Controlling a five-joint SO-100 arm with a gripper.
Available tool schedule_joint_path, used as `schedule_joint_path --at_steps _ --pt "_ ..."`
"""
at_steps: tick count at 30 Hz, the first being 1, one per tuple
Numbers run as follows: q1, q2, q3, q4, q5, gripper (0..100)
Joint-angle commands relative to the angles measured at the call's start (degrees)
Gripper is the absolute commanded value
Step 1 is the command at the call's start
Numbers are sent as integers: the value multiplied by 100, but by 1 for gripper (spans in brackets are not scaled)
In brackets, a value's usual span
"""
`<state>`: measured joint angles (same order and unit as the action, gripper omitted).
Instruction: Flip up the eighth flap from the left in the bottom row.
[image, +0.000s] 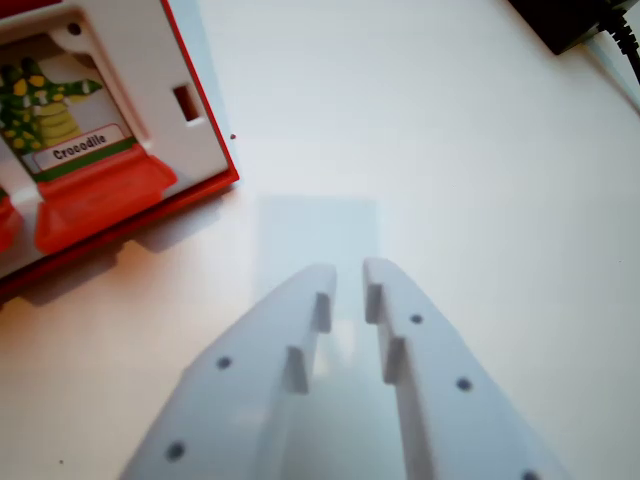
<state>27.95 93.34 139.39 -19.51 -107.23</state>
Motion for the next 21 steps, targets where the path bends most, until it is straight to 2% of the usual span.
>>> schedule_joint_path --at_steps 1,7,21 --pt "26 -141 -598 -246 -79 3" --pt "26 -677 -1002 -343 -97 3" --pt "-308 -1485 -1538 -554 -167 3"
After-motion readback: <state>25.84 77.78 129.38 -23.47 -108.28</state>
